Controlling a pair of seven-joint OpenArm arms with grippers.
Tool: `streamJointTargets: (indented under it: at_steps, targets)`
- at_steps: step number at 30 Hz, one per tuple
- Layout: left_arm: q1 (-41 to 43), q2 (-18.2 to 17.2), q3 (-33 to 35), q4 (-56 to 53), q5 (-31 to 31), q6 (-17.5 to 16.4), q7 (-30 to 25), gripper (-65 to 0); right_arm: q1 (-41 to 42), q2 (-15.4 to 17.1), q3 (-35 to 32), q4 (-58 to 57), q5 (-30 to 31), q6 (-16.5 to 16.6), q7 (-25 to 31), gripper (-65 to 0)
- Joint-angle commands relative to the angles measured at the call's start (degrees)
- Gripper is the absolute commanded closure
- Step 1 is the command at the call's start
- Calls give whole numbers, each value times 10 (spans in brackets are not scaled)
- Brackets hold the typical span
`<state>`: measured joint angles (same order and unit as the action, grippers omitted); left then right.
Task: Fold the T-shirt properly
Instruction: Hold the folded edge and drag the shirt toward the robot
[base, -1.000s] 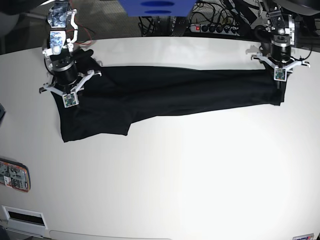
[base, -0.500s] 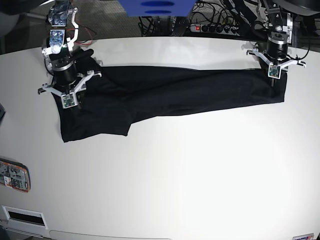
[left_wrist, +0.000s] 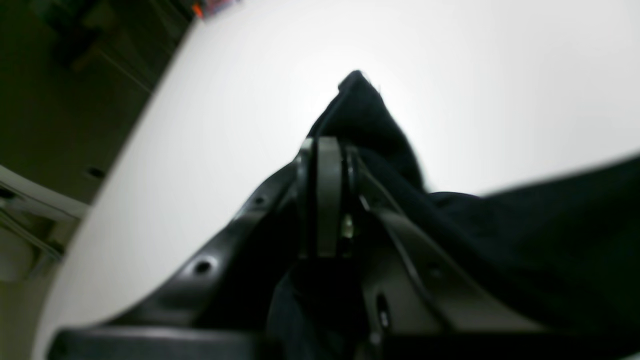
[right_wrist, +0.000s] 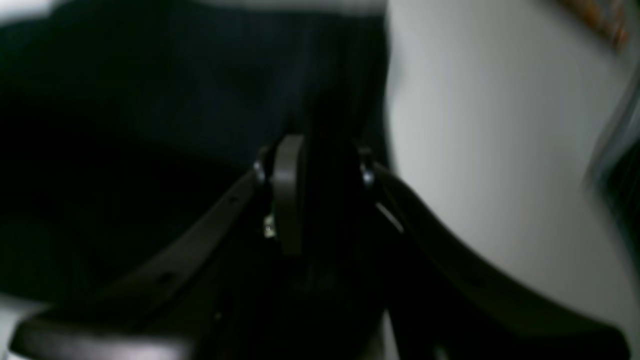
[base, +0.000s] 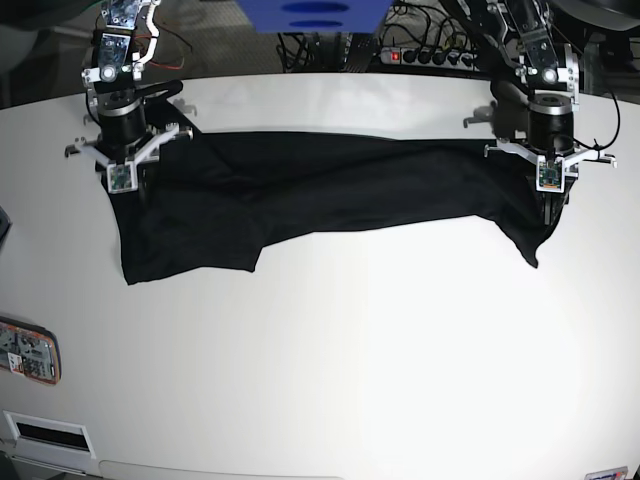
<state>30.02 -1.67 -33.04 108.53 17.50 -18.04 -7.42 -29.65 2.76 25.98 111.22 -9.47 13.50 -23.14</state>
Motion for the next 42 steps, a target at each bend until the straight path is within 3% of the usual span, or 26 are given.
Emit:
streamJointTargets:
  at_steps: [1,9,22,27,36,39,42]
  targets:
    - [7,-4,-14,10,-6,7,-15,0,-4,4,2,11,0,-4,8,-133]
    - [17,-7,-108,4,-3,7,-15,0,0,7,2,7,1,-4,7,-133]
    - [26,-4,-118,-45,-3,7,-14,0,0,7,-31,7,1,-3,6,-137]
    - [48,-7,-118,-43,-2,6,-14,-96,0,7,-31,7,1,-3,6,-138]
    - [56,-7,-119,-46,78,6,-14,-90,0,7,-32,7,1,-2,6,-138]
    - [54,-6,-119,-46,102,6,-14,0,0,7,-32,7,1,-2,6,-138]
    - [46,-7,-120,-42,105,6,-14,0,0,7,-32,7,1,-1,6,-138]
